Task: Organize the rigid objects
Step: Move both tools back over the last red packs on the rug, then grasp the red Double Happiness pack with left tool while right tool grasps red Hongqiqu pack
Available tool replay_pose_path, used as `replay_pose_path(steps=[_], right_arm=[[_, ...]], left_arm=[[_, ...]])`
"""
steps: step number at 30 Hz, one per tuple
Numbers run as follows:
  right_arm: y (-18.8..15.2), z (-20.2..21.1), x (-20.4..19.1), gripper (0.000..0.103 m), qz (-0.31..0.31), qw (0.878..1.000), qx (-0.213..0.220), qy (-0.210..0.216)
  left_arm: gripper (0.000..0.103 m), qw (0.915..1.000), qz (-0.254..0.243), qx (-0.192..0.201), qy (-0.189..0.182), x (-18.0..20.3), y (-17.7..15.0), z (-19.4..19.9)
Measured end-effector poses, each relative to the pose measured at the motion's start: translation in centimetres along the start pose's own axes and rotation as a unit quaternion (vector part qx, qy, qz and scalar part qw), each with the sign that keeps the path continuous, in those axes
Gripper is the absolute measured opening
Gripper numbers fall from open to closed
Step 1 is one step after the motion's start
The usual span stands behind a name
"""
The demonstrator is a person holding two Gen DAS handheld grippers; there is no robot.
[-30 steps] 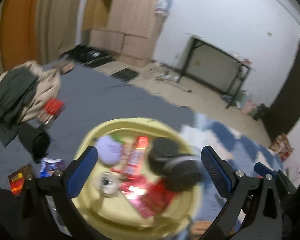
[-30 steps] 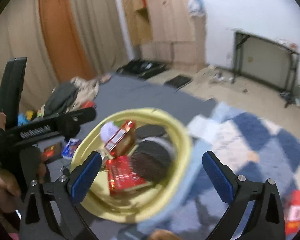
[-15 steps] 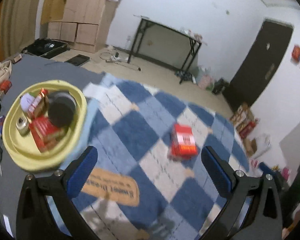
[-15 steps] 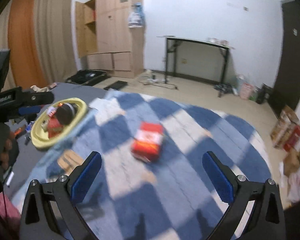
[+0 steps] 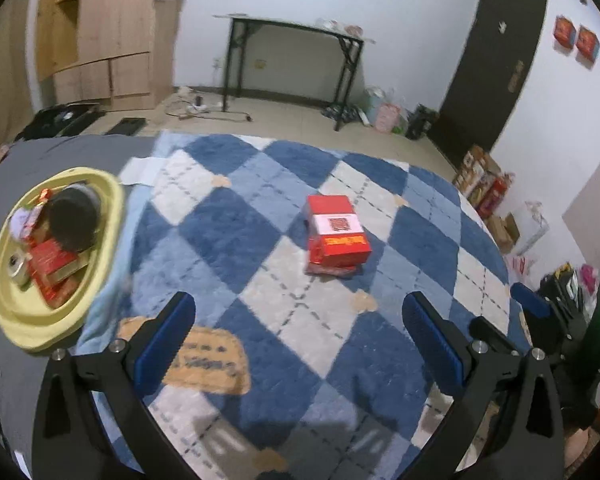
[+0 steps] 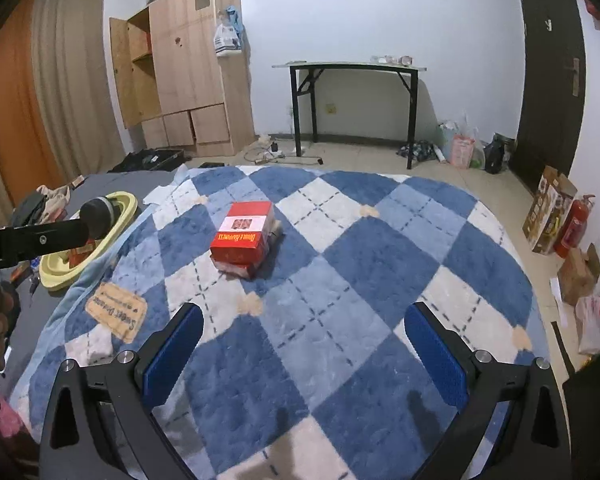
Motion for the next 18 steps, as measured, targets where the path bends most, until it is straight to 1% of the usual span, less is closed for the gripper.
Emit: replay_pose_path(steps=[3,4,9,12,14,15,17,18], right_arm=[[-0.4,-1.9,0.5,0.103,0.005,1.000,-0.015,-0.014],[-0.5,-2.4,0.6,0.103,0.007,1.000,-0.018,-0.018],[-0.5,-4.5,1.5,0.103,0.004,0.999,-0.034,-0.018],[-0.8,-5.7,1.4,0.103,0.000,0.999,-0.042,-0.009],[-1.1,-6.4,1.3,0.103,0.005,0.999,-0.050,-0.003],[-1.2,-6.6,1.2,0.103,0.006,0.999,-0.052,-0.001],[-1.3,-7.3,1.0,0.103,0.006,0.998,-0.056,0.005],[-1.3,-7.6,1.0,0.103,0.006,0.998,-0.057,0.007]], left_arm=[[0.103,0.9996,-0.022,-0.015,-0.004,2.0,0.4,-2.2],[0.103,0.9996,-0.023,-0.019,-0.003,2.6,0.7,-3.2],[0.102,0.9982,0.008,-0.060,-0.005,4.3,1.8,-9.7],[0.096,0.9976,0.004,-0.070,-0.006,5.0,2.4,-12.4],[0.087,0.9974,-0.002,-0.072,-0.004,5.4,2.8,-13.6],[0.085,0.9972,-0.005,-0.074,-0.003,5.5,3.0,-14.3],[0.069,0.9968,-0.005,-0.080,-0.002,5.4,3.3,-15.2],[0.065,0.9964,-0.004,-0.084,0.000,5.2,3.3,-15.7]])
Point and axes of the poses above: each gripper's, at about its wrist camera, not at the fingertips, and z roughly against the way its jaws point, x to its right, y to its top, the point moved 6 cm from there along -z, roughly the way its jaws point, and after that the axes turned 14 degrees about z, right-handed, at the moved point
